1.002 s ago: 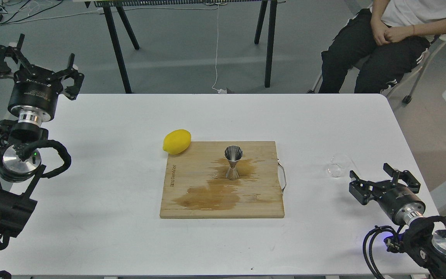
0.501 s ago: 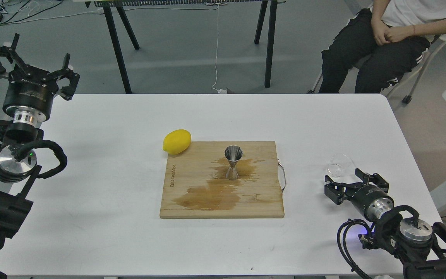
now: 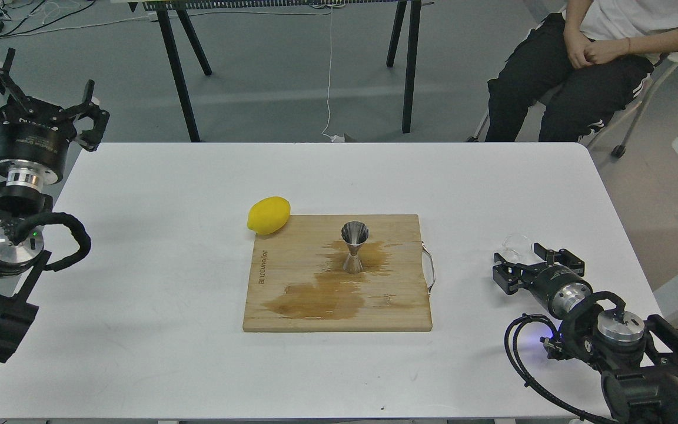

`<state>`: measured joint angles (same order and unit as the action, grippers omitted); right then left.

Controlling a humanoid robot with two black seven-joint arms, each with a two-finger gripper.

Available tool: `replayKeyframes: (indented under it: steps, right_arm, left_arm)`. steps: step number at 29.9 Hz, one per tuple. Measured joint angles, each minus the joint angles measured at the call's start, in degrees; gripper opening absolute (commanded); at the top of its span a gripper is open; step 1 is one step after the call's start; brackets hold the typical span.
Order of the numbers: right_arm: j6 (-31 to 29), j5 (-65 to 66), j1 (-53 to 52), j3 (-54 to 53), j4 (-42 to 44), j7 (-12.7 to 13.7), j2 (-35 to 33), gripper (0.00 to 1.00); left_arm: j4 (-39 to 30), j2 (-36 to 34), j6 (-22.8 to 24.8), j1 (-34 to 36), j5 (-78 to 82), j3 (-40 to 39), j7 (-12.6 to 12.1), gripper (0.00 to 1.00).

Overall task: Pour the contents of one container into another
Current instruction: 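Move the right gripper toward the clear glass near the board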

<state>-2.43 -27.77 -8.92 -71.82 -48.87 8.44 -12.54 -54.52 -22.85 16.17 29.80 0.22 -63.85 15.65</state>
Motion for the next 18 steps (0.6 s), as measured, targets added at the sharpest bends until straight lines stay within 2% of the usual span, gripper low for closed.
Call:
replayKeyframes:
  steps: [5, 8, 11, 14, 18]
  right_arm:
    - [-0.1, -0.1, 0.0, -0.1, -0.2, 0.2, 0.2, 0.5]
    - [-0.1, -0.1, 0.0, 0.1, -0.5, 0.3, 0.2, 0.42]
    - [-0.4, -0.1, 0.0, 0.3, -1.4, 0.3, 0.2, 0.42]
    - [-0.4, -0.1, 0.1, 0.5, -4.9, 0.4, -0.2, 0.43]
    - [1.2, 0.3, 0.5, 0.8, -14.0, 0.4, -3.3, 0.43]
  left_arm:
    - [0.0, -0.5, -0.2, 0.0, 0.0, 0.0, 1.7, 1.0]
    - [0.0, -0.8, -0.2, 0.0, 0.0, 0.0, 2.3, 1.0]
    - [0.0, -1.2, -0.2, 0.0, 0.0, 0.0, 2.3, 1.0]
    - [0.0, -1.2, -0.2, 0.0, 0.0, 0.0, 2.4, 1.0]
    - [0.0, -1.3, -0.3, 0.0, 0.0, 0.1, 2.4, 1.0]
